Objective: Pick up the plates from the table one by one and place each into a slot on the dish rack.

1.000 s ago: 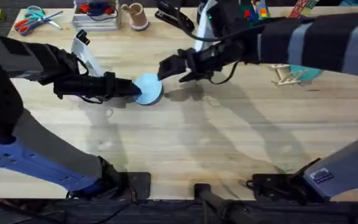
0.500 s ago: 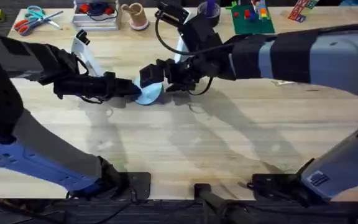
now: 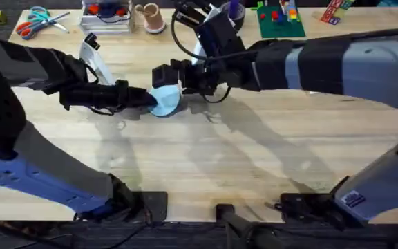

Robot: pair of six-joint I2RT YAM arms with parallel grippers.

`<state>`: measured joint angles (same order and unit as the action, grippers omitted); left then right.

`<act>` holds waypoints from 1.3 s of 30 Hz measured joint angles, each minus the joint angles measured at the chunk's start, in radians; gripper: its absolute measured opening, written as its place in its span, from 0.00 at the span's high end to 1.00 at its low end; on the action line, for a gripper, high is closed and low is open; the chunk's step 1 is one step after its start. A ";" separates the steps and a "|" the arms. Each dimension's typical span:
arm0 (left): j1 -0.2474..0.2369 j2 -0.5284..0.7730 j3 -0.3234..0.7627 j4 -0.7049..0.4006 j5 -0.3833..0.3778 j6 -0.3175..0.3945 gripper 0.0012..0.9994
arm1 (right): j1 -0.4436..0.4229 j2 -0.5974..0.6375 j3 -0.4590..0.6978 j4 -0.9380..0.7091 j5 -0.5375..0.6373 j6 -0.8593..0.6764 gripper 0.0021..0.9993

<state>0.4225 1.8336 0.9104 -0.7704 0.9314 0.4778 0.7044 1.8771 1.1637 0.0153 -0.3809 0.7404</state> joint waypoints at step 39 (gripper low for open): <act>0.012 0.000 0.000 -0.002 0.015 -0.015 0.96 | 0.041 0.063 0.001 0.049 0.040 0.067 0.96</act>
<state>0.4347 1.8336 0.9108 -0.7723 0.9463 0.4626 0.7456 1.9396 1.1645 0.0639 -0.3405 0.8078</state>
